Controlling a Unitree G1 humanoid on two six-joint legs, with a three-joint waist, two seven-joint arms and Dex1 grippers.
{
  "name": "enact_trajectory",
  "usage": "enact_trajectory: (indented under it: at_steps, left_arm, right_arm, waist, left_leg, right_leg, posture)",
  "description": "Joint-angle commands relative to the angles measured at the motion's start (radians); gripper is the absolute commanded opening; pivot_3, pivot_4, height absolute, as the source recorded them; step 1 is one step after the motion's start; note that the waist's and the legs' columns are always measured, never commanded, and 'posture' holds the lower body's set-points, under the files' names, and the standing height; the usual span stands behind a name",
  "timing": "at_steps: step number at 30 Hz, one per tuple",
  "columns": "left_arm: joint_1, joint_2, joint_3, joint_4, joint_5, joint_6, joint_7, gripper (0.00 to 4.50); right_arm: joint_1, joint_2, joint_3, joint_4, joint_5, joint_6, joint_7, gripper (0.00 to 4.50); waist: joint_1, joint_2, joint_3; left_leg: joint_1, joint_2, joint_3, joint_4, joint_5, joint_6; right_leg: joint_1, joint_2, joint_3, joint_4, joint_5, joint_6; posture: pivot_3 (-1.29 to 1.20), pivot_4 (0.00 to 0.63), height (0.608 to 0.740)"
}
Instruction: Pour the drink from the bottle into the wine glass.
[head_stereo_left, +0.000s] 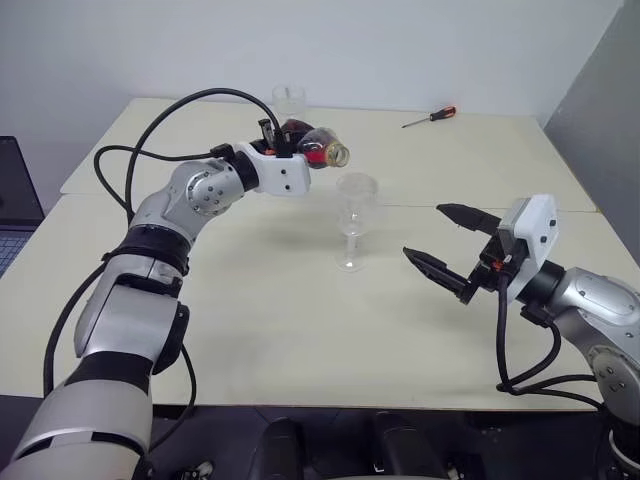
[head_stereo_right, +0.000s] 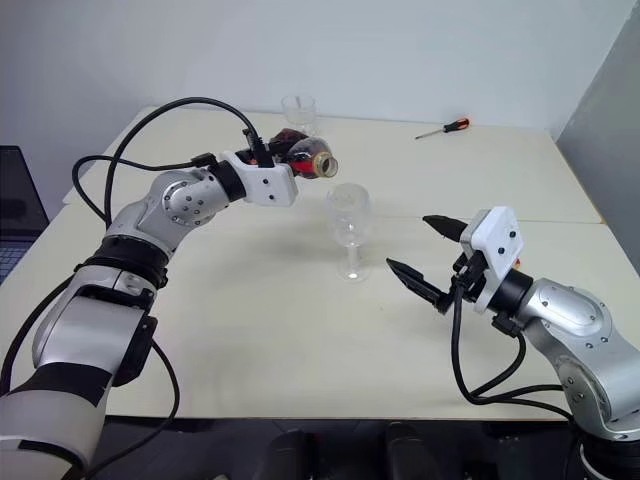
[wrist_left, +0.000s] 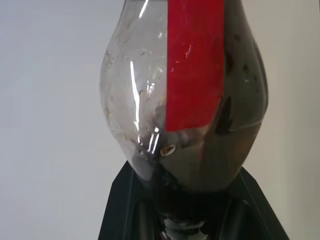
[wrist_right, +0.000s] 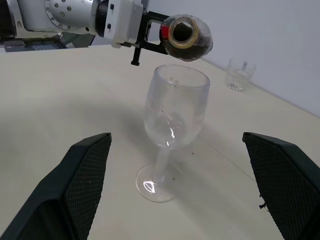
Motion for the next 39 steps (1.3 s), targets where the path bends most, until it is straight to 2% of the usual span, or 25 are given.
enact_trajectory:
  at_steps: [1, 39]
  left_arm:
    - [-0.047, 0.025, -0.014, -0.034, 0.041, -0.028, 0.059, 0.76]
    - [-0.154, 0.033, -0.072, 0.042, 0.149, -0.064, 0.162, 0.76]
  right_arm:
    - [-0.016, -0.014, -0.013, -0.014, 0.004, -0.011, 0.006, 4.50]
    - [-0.048, -0.003, 0.017, 0.014, -0.029, -0.025, 0.006, 4.50]
  waist:
    - [0.000, 0.000, 0.000]
    - [0.001, 0.000, 0.000]
  left_leg:
    - [0.000, 0.000, 0.000, 0.000, 0.000, 0.000]
    - [-0.001, 0.000, 0.000, 0.001, 0.000, 0.000]
  right_leg:
    - [0.000, 0.000, 0.000, 0.000, 0.000, 0.000]
    - [0.000, 0.000, 0.000, 0.000, 0.000, 0.000]
  posture:
    - [0.00, 0.150, 0.740]
    - [0.00, 0.150, 0.740]
